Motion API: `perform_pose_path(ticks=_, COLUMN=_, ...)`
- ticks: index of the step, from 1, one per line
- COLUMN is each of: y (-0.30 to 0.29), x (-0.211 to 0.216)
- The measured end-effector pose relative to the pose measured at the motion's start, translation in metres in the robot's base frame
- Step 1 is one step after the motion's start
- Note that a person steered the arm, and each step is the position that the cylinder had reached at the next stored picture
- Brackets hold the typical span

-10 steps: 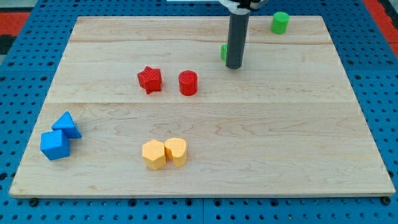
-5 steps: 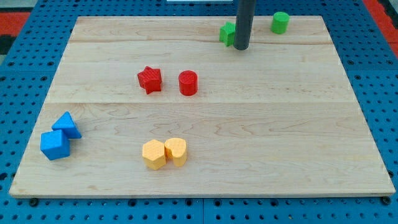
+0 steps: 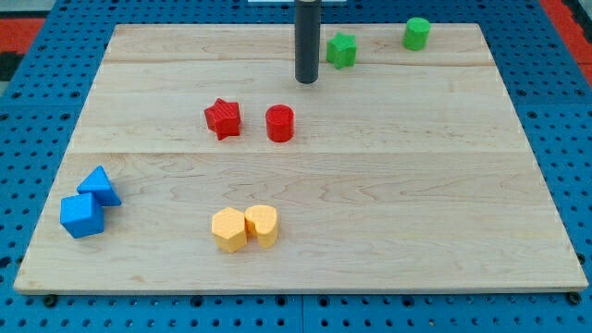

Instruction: Push green star to the top right of the board

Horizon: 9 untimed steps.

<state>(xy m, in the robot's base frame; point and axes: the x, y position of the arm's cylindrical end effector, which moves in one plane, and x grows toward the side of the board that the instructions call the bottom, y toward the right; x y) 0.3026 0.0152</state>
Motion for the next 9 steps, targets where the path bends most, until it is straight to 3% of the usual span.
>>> perform_pose_path(ticks=1, y=0.013, x=-0.030)
perform_pose_path(ticks=2, y=0.010, x=-0.032)
perform_pose_path(ticks=6, y=0.101, x=-0.030)
perform_pose_path(ticks=8, y=0.108, x=0.135)
perform_pose_path(ticks=9, y=0.084, x=0.216)
